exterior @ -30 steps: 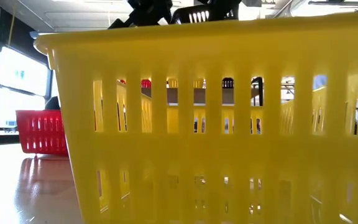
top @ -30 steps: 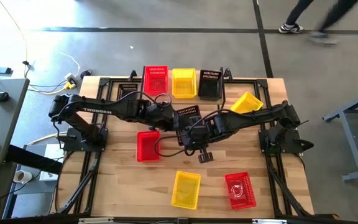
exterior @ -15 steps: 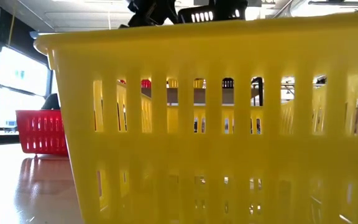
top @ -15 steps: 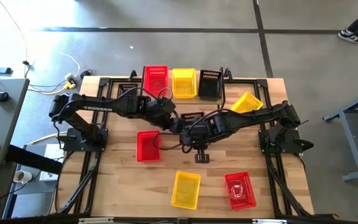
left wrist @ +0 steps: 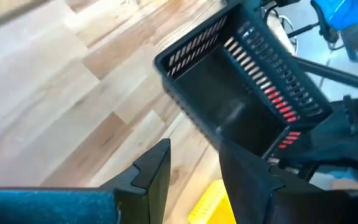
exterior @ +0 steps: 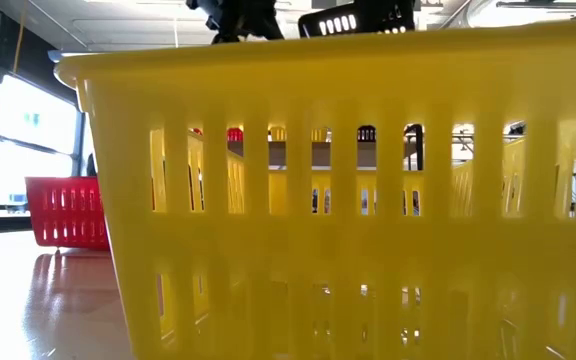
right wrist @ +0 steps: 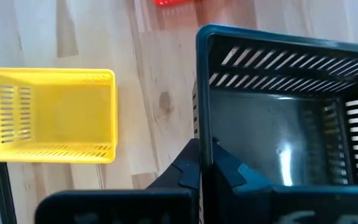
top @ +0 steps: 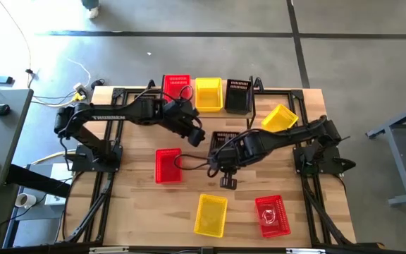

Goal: Stack baskets on shelf by color
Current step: Stack the bottom black bin on top of the other black bin on the shelf

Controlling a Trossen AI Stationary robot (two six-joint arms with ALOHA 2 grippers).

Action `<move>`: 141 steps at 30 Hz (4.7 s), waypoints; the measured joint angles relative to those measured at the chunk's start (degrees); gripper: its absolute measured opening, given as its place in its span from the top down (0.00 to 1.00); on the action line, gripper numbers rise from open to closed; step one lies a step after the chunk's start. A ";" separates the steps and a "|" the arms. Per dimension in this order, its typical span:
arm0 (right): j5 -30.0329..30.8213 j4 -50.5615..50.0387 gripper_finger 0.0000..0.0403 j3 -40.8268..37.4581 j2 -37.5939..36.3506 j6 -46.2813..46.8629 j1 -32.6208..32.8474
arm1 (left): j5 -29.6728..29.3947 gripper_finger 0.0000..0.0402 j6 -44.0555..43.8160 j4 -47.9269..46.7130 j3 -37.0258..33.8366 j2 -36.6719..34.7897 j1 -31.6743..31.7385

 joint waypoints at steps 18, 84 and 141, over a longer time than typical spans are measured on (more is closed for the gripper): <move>15.02 -5.37 1.00 4.16 -4.62 1.54 -0.10 | -2.61 0.68 14.65 -1.23 0.00 -9.52 0.87; -1.69 18.33 1.00 -24.48 -22.05 -41.46 -37.19 | -5.69 0.68 20.43 -1.89 0.00 -11.32 7.25; -2.56 21.90 0.72 -24.39 -24.83 -37.16 -41.38 | -5.65 0.68 20.34 -6.71 0.00 -11.32 7.10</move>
